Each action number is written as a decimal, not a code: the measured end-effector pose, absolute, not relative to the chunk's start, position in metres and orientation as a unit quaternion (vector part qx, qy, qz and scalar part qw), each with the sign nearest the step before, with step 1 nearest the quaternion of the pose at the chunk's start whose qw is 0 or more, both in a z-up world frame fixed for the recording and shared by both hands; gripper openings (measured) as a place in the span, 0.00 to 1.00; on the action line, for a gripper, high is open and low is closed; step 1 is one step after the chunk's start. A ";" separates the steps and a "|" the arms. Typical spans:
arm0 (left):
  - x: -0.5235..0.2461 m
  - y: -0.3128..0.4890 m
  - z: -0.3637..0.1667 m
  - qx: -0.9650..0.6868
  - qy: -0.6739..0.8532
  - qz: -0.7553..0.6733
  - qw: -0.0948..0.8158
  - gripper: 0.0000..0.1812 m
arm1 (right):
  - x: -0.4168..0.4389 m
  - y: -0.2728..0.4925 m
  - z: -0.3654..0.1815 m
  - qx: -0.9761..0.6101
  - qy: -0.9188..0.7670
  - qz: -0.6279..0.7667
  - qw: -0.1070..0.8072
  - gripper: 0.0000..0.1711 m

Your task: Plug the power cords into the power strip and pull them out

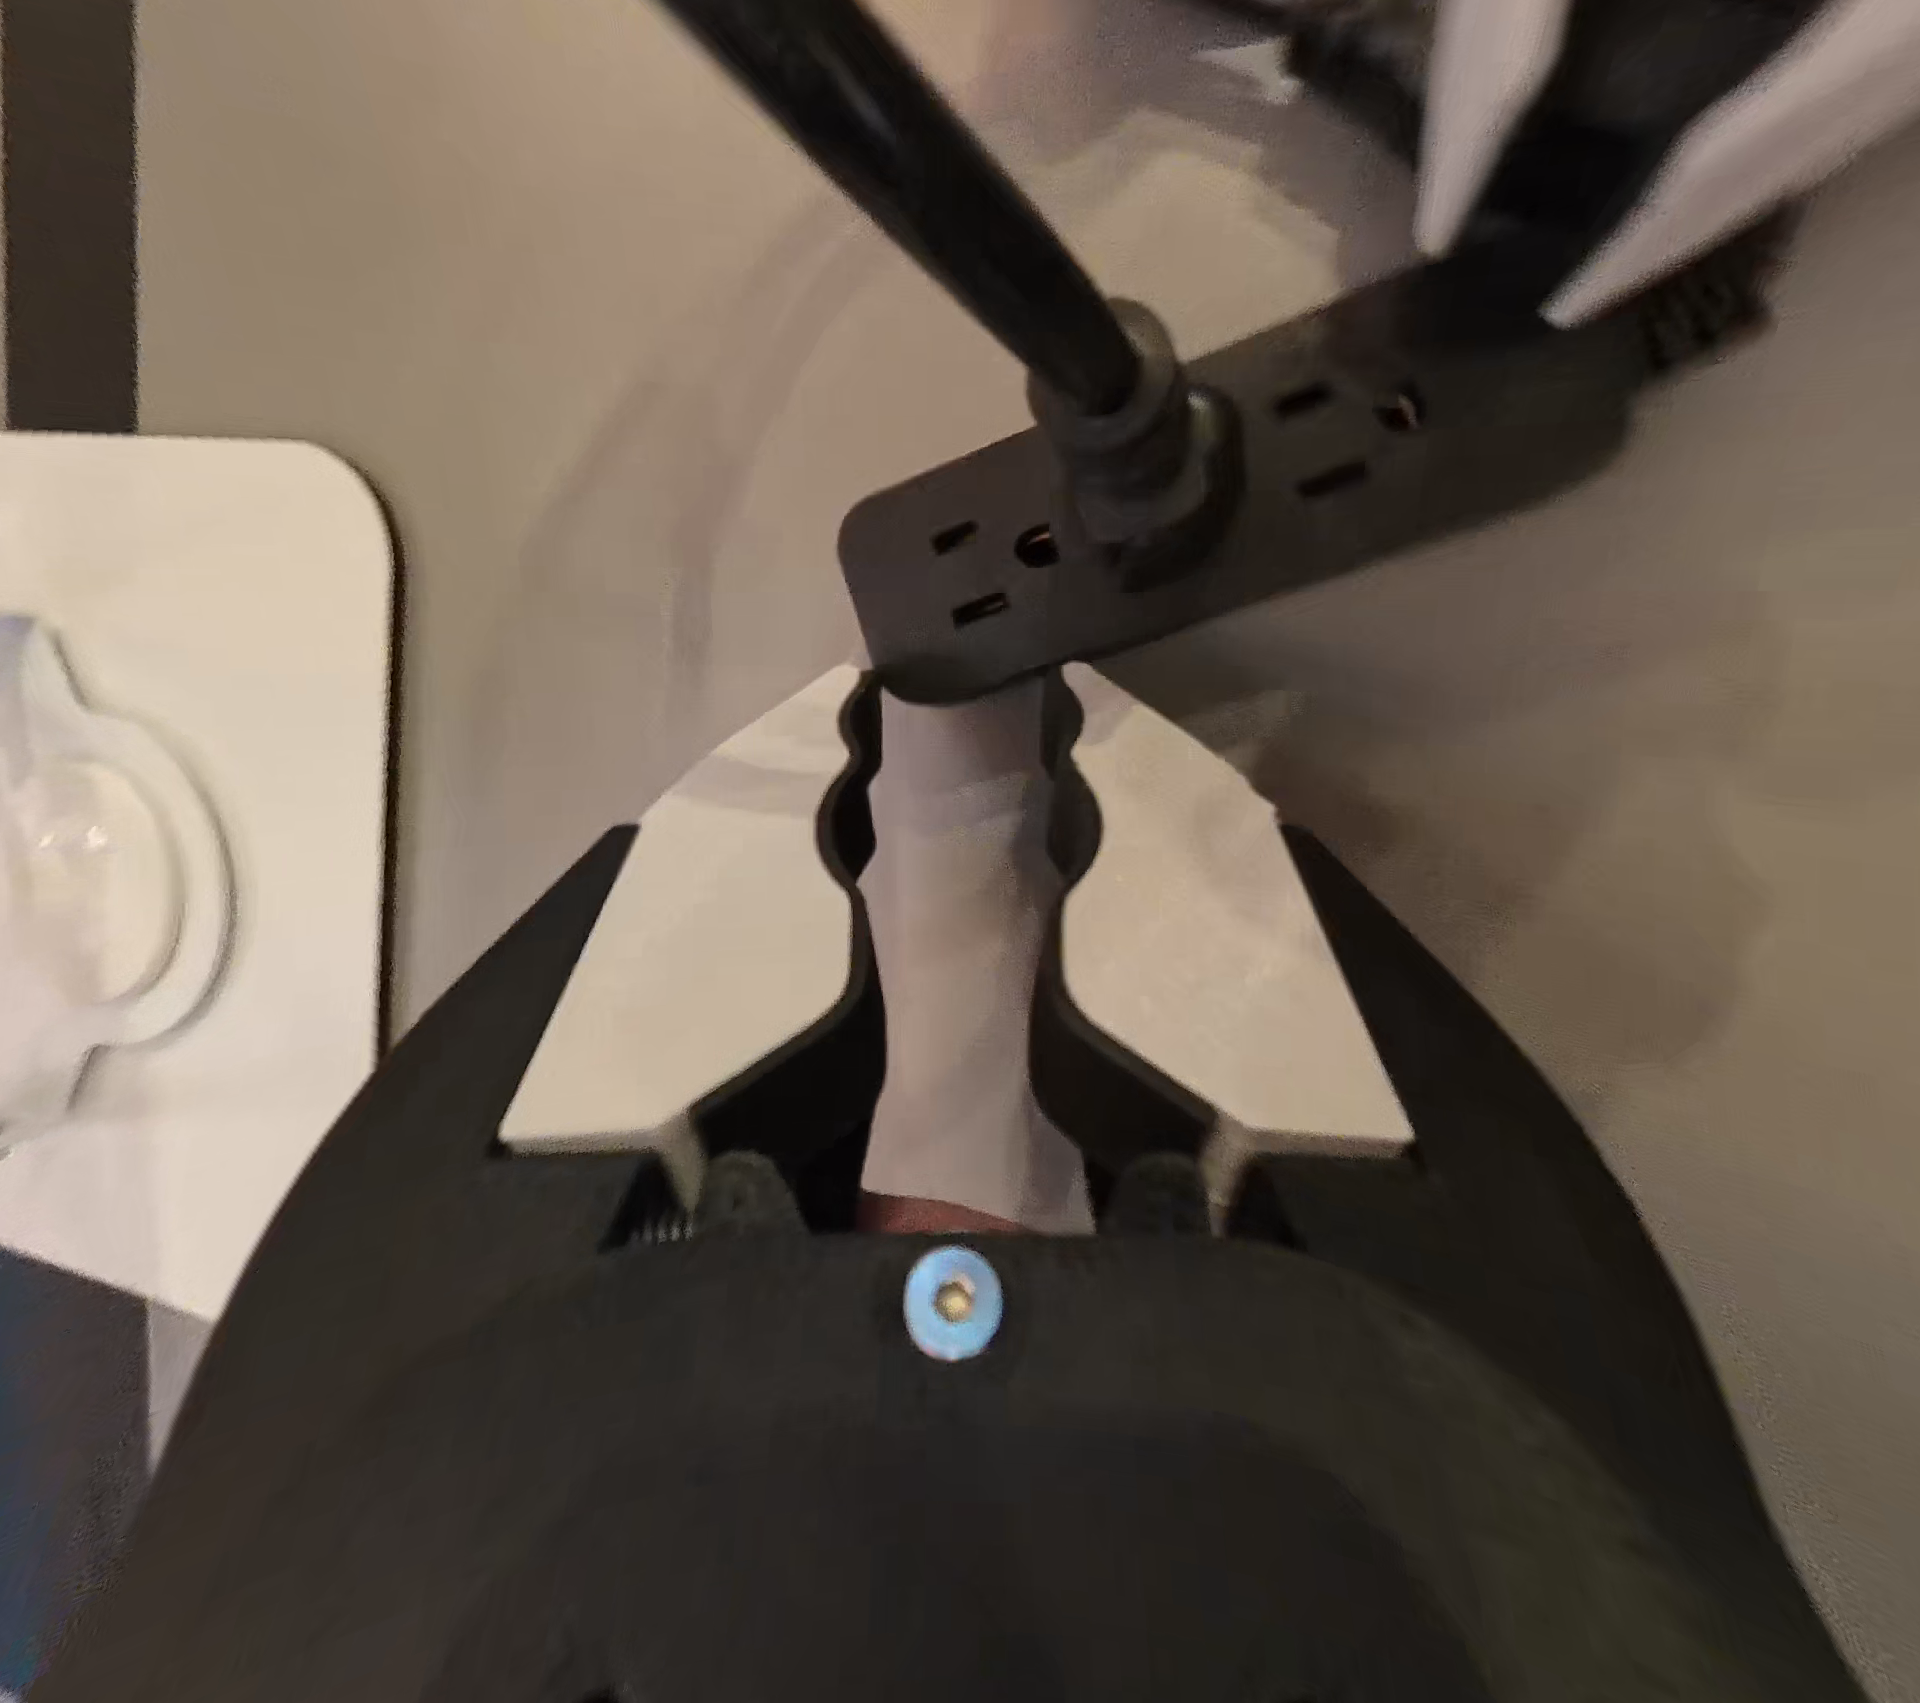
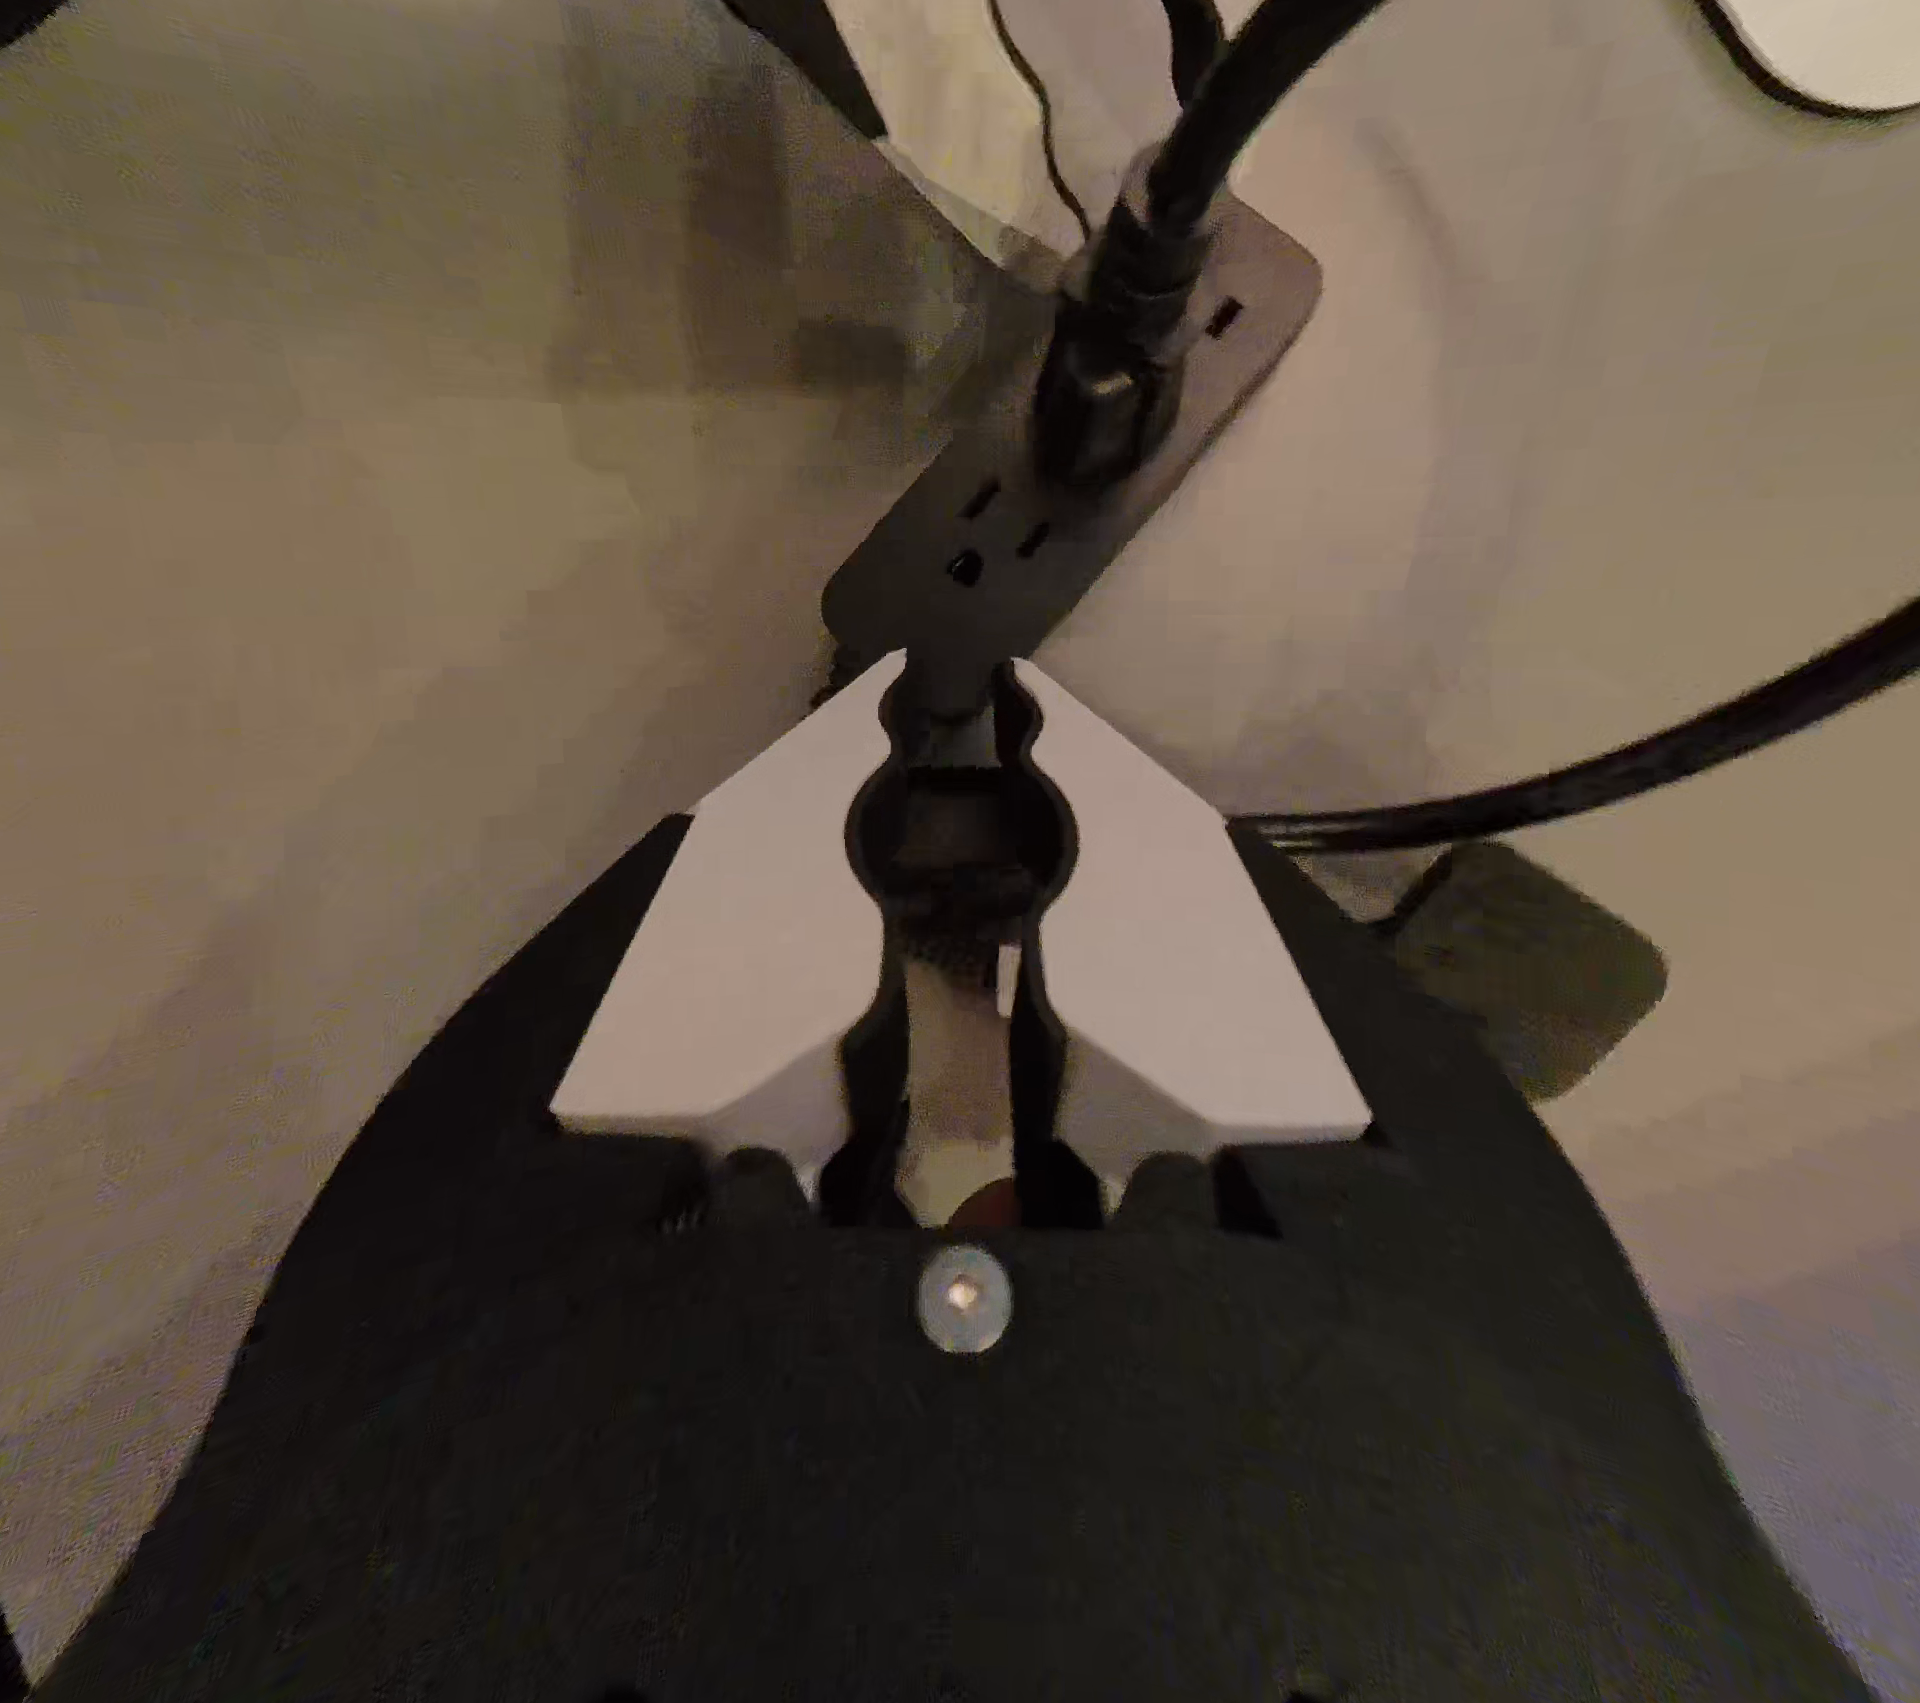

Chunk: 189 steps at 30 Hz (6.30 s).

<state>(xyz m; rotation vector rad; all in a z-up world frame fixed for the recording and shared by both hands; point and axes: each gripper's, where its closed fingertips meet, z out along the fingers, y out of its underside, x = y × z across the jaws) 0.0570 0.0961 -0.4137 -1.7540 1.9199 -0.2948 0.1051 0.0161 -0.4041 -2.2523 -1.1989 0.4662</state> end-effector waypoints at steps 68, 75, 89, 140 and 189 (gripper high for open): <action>0.057 0.062 -0.404 -0.746 0.497 -0.236 0.375 0.20 | 0.074 0.086 -0.403 -0.503 -0.859 0.083 0.044 0.16; 0.056 0.057 -0.396 -0.691 0.567 -0.134 0.428 0.18 | 0.077 0.087 -0.403 -0.509 -0.856 0.074 0.047 0.12; 0.069 0.038 -0.410 -0.603 0.695 -0.109 0.376 0.15 | 0.073 0.085 -0.402 -0.464 -0.883 0.046 0.054 0.15; 0.066 0.033 -0.406 -0.630 0.636 -0.215 0.392 0.05 | 0.063 0.094 -0.401 -0.518 -0.845 0.122 0.048 0.13; 0.062 0.058 -0.411 -0.692 0.575 -0.226 0.372 0.14 | 0.070 0.095 -0.400 -0.539 -0.835 0.077 0.076 0.12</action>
